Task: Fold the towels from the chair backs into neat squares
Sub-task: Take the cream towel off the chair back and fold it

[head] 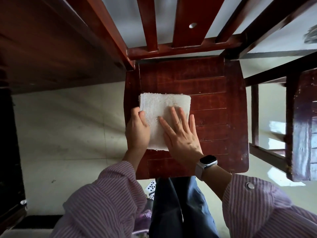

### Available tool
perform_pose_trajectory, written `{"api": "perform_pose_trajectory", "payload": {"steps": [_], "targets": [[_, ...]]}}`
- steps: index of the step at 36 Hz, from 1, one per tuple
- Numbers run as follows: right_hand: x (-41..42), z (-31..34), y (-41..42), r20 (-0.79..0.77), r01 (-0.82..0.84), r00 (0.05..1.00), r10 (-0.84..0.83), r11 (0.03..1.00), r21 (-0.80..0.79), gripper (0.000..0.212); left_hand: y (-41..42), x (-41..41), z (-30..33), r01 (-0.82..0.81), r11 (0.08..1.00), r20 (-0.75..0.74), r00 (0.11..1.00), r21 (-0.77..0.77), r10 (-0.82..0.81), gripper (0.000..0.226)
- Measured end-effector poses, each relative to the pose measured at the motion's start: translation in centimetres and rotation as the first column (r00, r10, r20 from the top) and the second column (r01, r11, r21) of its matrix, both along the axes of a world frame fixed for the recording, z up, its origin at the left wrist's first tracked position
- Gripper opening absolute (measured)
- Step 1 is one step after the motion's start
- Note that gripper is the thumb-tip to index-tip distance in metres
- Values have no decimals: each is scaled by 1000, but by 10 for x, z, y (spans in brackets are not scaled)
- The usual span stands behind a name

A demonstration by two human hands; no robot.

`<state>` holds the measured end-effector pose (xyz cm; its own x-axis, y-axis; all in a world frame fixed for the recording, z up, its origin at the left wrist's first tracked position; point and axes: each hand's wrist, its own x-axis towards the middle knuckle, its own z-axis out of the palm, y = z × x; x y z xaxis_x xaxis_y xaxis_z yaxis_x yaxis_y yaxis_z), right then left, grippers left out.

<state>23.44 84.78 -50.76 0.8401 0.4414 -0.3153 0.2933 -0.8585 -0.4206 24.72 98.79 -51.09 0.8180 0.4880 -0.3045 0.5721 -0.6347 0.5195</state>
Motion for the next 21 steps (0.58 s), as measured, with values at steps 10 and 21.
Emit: {"api": "perform_pose_trajectory", "payload": {"steps": [10,21], "targets": [[-7,-22,2,49,-28,998,32,996,-89,47,11,4,-28,77,970,-90,994,232,-58,29],[-13,0,-11,50,180,981,-185,979,92,49,28,-2,-11,472,806,55,851,357,-522,49]]}}
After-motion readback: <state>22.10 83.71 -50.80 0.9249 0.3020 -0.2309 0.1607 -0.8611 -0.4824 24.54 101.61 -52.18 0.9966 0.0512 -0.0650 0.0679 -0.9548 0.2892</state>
